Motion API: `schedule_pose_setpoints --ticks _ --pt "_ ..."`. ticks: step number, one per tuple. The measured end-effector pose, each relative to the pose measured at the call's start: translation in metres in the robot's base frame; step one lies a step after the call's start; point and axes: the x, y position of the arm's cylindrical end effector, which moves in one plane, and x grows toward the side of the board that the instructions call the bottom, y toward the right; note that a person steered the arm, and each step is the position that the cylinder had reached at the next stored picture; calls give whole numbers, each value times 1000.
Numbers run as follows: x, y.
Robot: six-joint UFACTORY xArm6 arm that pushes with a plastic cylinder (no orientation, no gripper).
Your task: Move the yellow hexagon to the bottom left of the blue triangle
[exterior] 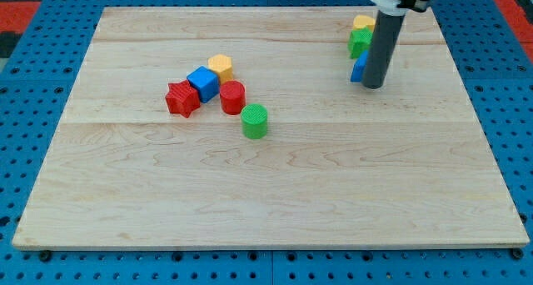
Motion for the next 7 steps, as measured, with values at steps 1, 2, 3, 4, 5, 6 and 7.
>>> schedule_pose_setpoints --ticks 1,2,3,4,5,6,7 --pt "0 27" --pt "2 23" --pt "35 -5" --pt "51 -59" --pt "30 -79" --pt "-12 -133" --pt "-41 -180"
